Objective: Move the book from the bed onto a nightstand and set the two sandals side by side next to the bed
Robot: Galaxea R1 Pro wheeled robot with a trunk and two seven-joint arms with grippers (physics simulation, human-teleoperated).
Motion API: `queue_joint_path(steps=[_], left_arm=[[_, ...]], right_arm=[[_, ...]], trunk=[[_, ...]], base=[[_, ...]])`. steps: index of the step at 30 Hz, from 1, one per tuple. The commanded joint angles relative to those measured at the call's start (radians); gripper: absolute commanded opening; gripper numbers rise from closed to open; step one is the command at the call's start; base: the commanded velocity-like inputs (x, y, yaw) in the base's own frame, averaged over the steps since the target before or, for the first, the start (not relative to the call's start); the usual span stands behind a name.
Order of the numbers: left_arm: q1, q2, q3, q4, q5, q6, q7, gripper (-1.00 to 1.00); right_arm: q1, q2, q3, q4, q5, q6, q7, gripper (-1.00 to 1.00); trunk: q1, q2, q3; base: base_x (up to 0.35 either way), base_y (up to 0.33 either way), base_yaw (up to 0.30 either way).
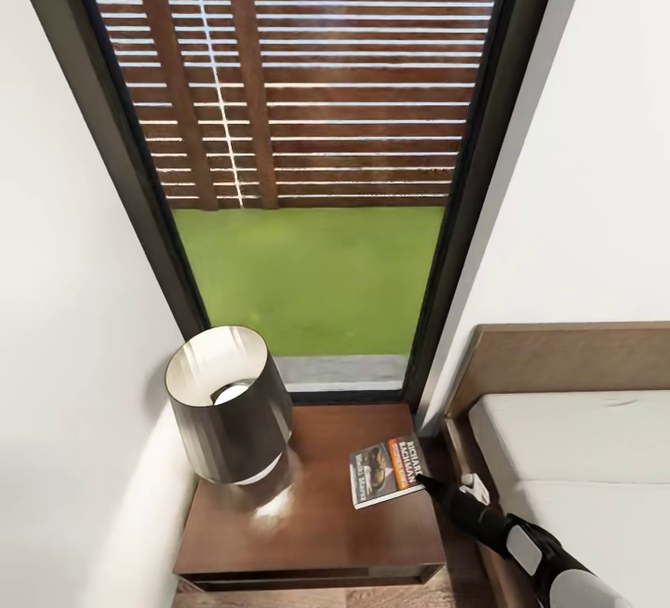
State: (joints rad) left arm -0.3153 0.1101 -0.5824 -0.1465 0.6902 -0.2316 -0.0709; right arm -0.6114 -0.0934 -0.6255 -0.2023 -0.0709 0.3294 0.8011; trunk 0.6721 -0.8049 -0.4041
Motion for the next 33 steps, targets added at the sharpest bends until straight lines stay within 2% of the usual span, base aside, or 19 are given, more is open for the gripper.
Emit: queue_joint_path(steps=[1,12,33], left_arm=[[-0.001,0.000,-0.007,0.001,0.011,-0.003,-0.004,1.00],[-0.001,0.000,-0.007,0.001,0.011,-0.003,-0.004,1.00],[-0.001,0.000,-0.007,0.001,0.010,-0.003,-0.004,1.00]], right_arm=[[-0.001,0.000,-0.001,0.000,-0.008,0.010,0.001,-1.00],[-0.001,0.006,0.028,0.000,-0.007,0.009,0.000,-1.00],[-0.002,-0.001,0.033,-0.004,-0.006,0.008,0.000,-1.00]], trunk=[[0.004,-0.008,-0.004],[0.046,-0.085,-0.039],[0.127,-0.232,-0.105]], base=[[0.000,0.000,0.000],[0.000,0.000,0.000],[0.000,0.000,0.000]])
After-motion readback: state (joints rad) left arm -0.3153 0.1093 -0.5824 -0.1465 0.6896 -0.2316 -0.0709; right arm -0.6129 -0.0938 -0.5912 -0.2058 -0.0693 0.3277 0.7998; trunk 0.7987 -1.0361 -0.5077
